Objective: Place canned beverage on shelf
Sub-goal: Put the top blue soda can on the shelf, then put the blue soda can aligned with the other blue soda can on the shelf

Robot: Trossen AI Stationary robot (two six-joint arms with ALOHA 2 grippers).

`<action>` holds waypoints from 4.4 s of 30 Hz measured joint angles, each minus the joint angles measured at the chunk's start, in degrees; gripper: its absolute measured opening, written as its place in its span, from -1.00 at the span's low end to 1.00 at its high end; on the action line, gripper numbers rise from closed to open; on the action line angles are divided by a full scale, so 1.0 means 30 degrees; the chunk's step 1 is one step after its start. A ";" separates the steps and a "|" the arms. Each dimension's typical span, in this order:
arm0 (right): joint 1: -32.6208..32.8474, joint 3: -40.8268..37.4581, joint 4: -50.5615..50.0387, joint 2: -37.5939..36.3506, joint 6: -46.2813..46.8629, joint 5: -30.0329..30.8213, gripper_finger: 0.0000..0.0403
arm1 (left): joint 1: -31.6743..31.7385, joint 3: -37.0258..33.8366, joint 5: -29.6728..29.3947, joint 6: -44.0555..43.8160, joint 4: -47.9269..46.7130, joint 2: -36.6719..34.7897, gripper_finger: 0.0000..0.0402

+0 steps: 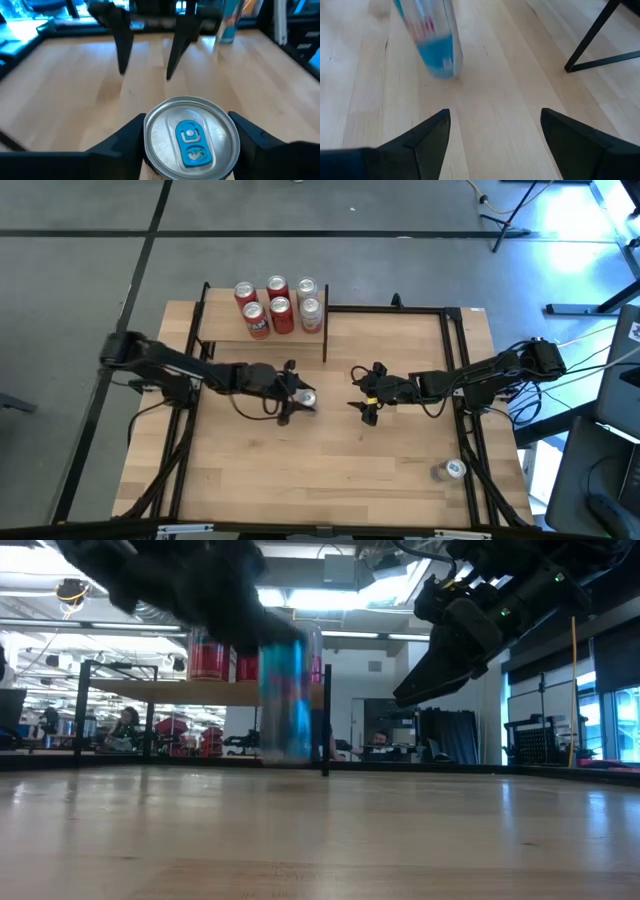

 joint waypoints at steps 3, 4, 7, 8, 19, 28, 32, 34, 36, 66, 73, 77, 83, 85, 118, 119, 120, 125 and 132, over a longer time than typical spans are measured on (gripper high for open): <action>0.0000 0.0000 0.0074 0.0000 -0.0352 -0.0001 0.47 | 0.0006 0.0027 -0.0020 -0.0007 -0.2134 -0.2709 -0.12; 0.0000 0.0000 0.0134 0.0000 -0.0459 -0.0014 0.47 | 0.0007 0.0036 -0.0041 -0.0013 -0.3123 -0.3688 -0.12; 0.0000 0.0000 0.0335 0.0007 -0.0751 -0.0011 0.47 | 0.0007 0.0083 -0.0115 -0.0143 -0.5799 -0.6607 -0.11; 0.0000 0.0000 0.0427 0.0007 -0.0872 -0.0016 0.47 | 0.0007 0.0308 -0.0155 -0.0217 -0.7063 -0.7569 -0.11; 0.0000 0.0000 0.0515 0.0007 -0.0439 -0.0721 0.47 | 0.0625 0.7470 -0.4998 -0.0577 -2.1787 -1.1784 -0.10; 0.0000 0.0000 0.0513 0.0007 -0.0481 -0.0660 0.47 | 0.3984 0.9751 -0.7203 0.0660 -2.5392 -1.3181 -0.10; 0.0000 0.0000 0.0532 0.0007 -0.0834 -0.0656 0.47 | 0.6448 0.9755 -0.7778 0.1788 -2.5298 -1.3242 -0.10; 0.0000 0.0000 0.0539 0.0007 -0.0893 -0.0662 0.47 | 0.7751 0.9755 -0.7400 0.2368 -2.5228 -1.3071 -0.10; 0.0000 0.0000 0.0539 0.0007 -0.0946 -0.0656 0.47 | 0.9095 0.9755 -0.6600 0.2978 -2.5066 -1.2828 -0.10; 0.0000 0.0000 0.0197 0.0007 -0.1287 -0.0660 0.47 | 2.4385 0.8596 0.7714 0.5702 -2.1592 -0.9658 -0.10; 0.0000 0.0000 0.0202 0.0007 -0.1287 -0.0657 0.47 | 2.5150 0.7904 0.8620 0.5448 -2.0464 -0.9625 -0.10; -0.0001 0.0000 0.0204 0.0007 -0.1280 -0.0656 0.47 | 2.5157 0.7280 0.8736 0.5493 -2.0264 -0.9518 -0.10; -0.0006 0.0000 0.0233 0.0007 -0.1280 -0.0657 0.47 | 2.5330 0.6732 0.8904 0.6126 -1.9729 -0.9523 -0.10; -0.0004 0.0000 0.0233 0.0007 -0.1280 -0.0663 0.47 | 2.5390 0.6732 0.8863 0.6294 -1.9732 -0.9523 -0.07; 0.0000 0.0000 0.0459 0.0007 -0.1374 -0.0663 0.47 | 2.4369 0.9707 1.1482 0.2709 -1.8986 -1.2991 0.26; 0.0000 0.0000 0.0604 0.0007 -0.1389 -0.0663 0.47 | 2.3986 0.9632 1.2273 0.2477 -1.8986 -1.3223 0.26; 0.0000 0.0103 0.0563 0.0007 -0.1395 -0.0664 0.47 | 2.3492 0.9502 1.2903 0.2306 -1.9009 -1.3453 0.26; 0.0400 0.1620 -0.2557 -0.0348 -0.1776 -0.0591 0.47 | 1.9927 0.7897 1.3906 0.0930 -1.9110 -1.4524 0.26; 0.2553 0.5573 -1.2263 -0.1825 0.1400 0.0963 0.47 | 1.4827 0.5273 0.9918 0.0061 -1.7966 -1.5800 0.25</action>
